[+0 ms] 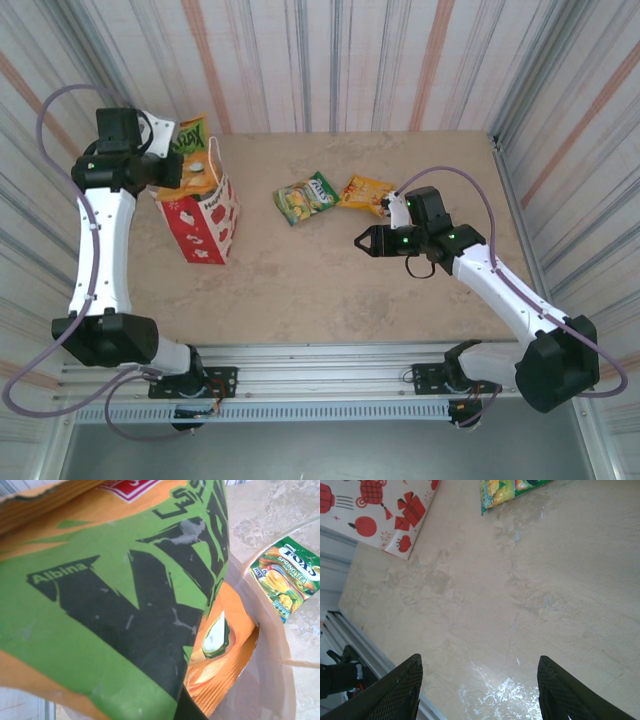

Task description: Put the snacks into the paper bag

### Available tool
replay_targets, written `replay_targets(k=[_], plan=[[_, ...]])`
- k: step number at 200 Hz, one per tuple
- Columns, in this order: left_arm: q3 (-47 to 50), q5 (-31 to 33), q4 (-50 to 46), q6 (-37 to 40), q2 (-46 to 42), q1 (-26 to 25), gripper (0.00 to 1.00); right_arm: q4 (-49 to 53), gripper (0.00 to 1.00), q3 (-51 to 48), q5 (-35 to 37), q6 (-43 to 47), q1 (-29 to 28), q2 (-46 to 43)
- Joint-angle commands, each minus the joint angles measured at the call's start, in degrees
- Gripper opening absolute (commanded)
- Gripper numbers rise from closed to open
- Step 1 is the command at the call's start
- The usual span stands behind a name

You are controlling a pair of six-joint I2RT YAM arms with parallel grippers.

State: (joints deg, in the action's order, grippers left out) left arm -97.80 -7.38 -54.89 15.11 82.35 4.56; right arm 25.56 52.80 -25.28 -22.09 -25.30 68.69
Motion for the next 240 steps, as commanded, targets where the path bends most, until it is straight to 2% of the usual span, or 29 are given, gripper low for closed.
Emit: replay_targets(k=[1, 22, 56, 85, 122, 168, 240], plan=[[2.41, -1.91, 6.14, 2.50, -2.44, 0.71, 0.00, 1.00, 0.62, 1.67, 0.66, -1.01, -0.65, 1.02], [5.01, -1.53, 7.58, 2.93, -4.10, 0.71, 0.00, 0.60, 0.62, 1.71, 0.75, -1.06, -0.88, 1.29], [13.91, -3.83, 17.72, 3.17, -11.78, 0.72, 0.00, 0.00, 0.61, 1.99, 0.74, -1.20, -1.24, 2.21], [14.57, -3.73, 18.35, 5.06, -12.32, 0.74, 0.00, -0.11, 0.61, 2.77, 0.52, -1.10, -1.59, 3.20], [17.98, -5.91, 25.71, 6.85, -13.97, 0.72, 0.00, -0.20, 0.61, 3.09, 0.53, -1.03, -1.94, 3.77], [18.86, -6.11, 23.53, 8.42, -11.41, 0.85, 0.00, -0.25, 0.61, 2.84, 0.66, -1.16, -2.30, 3.82], [19.61, -5.90, 15.79, 6.69, -10.87, 2.96, 0.00, 0.78, 0.61, 2.99, 0.50, -0.85, -2.30, 3.90]])
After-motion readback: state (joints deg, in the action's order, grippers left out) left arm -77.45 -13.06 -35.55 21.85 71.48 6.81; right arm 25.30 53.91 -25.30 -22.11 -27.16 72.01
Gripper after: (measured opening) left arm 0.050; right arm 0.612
